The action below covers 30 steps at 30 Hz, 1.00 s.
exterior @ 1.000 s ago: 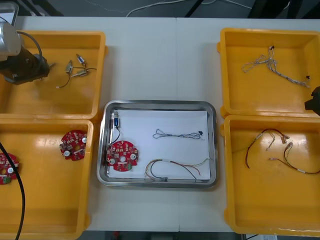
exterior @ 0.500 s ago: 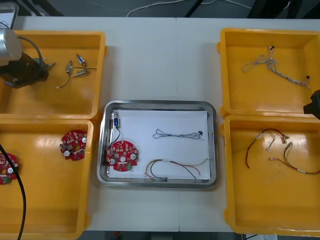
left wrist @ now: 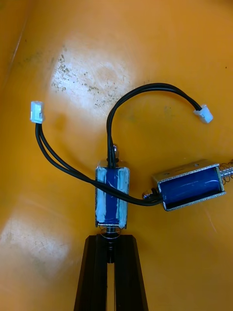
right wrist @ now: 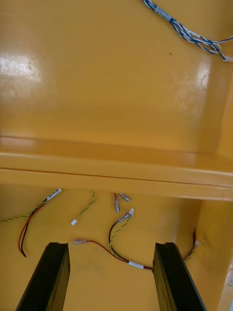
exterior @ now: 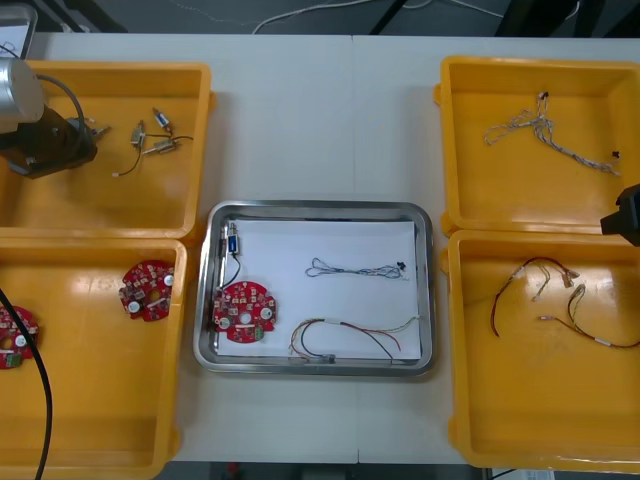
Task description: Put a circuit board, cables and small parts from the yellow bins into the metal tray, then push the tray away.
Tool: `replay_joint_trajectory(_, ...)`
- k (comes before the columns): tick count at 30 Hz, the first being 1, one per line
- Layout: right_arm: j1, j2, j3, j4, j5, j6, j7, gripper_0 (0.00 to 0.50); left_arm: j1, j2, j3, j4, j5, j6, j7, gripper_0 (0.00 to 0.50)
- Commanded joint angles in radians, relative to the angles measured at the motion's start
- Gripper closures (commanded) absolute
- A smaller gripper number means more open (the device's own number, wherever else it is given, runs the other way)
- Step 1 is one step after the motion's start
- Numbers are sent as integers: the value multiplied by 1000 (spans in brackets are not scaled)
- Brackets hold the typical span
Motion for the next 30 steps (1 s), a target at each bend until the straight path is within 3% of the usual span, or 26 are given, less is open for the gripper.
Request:
replay_joint_trajectory(1,26,9,-9,-8,-3,3,-33,0,-44,-5,-1,-16,16,35,-151,500)
replay_joint_trajectory(11,26,59,-4,-8,33,3,-33,0,8,-7,21,-166,36,213,-138,500)
replay_joint_trajectory(30,26,59,0,-14,18,3,-35,0,203,-7,29,-520,80,411,-88,500)
